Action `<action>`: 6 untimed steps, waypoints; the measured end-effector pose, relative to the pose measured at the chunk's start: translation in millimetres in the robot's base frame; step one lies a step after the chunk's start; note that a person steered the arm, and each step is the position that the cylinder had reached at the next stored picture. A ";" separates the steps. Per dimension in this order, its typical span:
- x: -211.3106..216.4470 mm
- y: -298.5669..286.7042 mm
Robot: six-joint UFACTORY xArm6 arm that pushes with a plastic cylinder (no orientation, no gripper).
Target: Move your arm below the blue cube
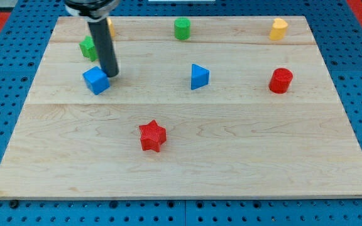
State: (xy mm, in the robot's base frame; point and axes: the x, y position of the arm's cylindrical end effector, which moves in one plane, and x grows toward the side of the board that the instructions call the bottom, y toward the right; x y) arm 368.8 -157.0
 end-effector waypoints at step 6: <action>76.5 -44.5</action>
